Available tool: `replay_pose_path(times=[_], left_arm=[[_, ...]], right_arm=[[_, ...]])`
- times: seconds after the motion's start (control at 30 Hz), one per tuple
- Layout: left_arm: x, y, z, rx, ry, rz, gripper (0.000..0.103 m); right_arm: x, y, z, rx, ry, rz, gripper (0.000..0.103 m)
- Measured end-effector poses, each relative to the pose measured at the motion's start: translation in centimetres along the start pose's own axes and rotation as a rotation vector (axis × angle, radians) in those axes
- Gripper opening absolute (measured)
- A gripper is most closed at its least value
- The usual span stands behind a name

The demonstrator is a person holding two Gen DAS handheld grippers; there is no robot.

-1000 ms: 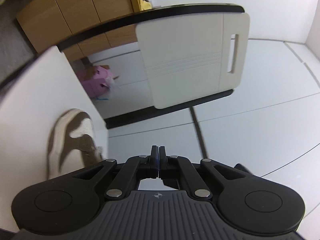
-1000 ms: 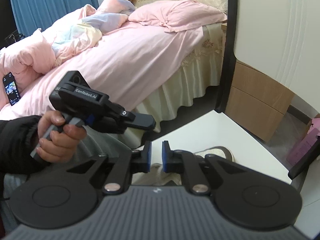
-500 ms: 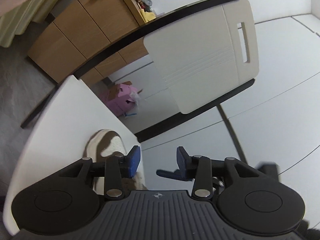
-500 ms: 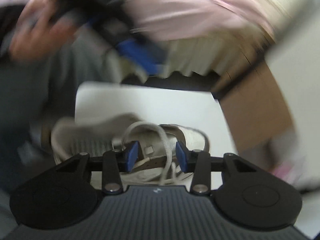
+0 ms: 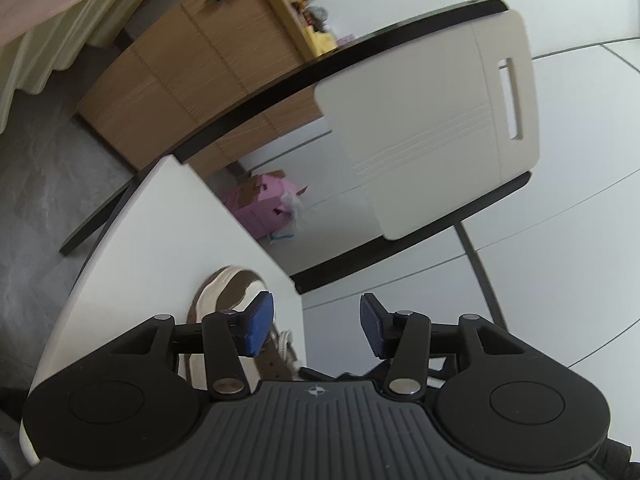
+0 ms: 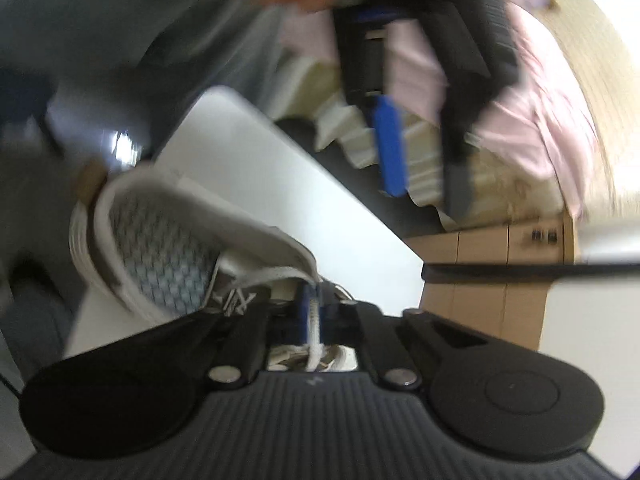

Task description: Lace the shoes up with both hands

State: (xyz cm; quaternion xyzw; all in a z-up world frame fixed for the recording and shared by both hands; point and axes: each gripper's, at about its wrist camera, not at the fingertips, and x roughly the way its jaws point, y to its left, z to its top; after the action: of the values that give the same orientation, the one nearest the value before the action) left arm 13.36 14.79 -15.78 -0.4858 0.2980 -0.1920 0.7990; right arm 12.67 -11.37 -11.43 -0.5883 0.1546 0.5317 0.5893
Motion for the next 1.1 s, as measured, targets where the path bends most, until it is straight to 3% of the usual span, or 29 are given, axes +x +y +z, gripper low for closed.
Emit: replay_pose_path(times=[0.27,0.43,0.57,0.63,0.83,0.87,0.9,0.93,1.1], left_arm=[[0.2,0.9,0.0,-0.149,-0.003,-0.209,0.051],[-0.4,-2.5,-0.8,0.075,-0.015,-0.212,0.051],[-0.6,-4.0,-1.9,0.197,-0.002,-0.219,0.051],[-0.7,-4.2,-2.1,0.212,-0.006,-0.244,0.035],[-0.2,-4.2,-2.6,0.216,0.012,-0.255,0.031],[-0.2,-4.2,-2.6,0.21,0.014,-0.258,0.023],[-0.3,-4.1,-2.6,0.208,0.014,-0.257,0.005],[-0.4,-4.1,-2.6,0.21,0.01,-0.254,0.003],[-0.7,-3.7,-2.3,0.18,0.0,-0.29,0.003]], right_arm=[[-4.1,-6.0,-2.7,0.647,-0.103,-0.049,0.003],[-5.6,-7.3,-5.5,0.943,-0.161,-0.073,0.003],[-6.3,-7.9,-6.7,1.041,-0.193,-0.074,0.003],[-6.8,-7.9,-7.0,1.07,-0.21,-0.071,0.003],[-7.6,-8.1,-7.5,1.137,-0.268,-0.042,0.003],[-7.7,-8.1,-7.6,1.146,-0.273,-0.037,0.003],[-7.7,-8.2,-7.6,1.155,-0.278,-0.032,0.003],[-7.8,-8.1,-7.6,1.153,-0.28,-0.032,0.003],[-7.5,-8.4,-7.5,1.145,-0.294,-0.021,0.003]])
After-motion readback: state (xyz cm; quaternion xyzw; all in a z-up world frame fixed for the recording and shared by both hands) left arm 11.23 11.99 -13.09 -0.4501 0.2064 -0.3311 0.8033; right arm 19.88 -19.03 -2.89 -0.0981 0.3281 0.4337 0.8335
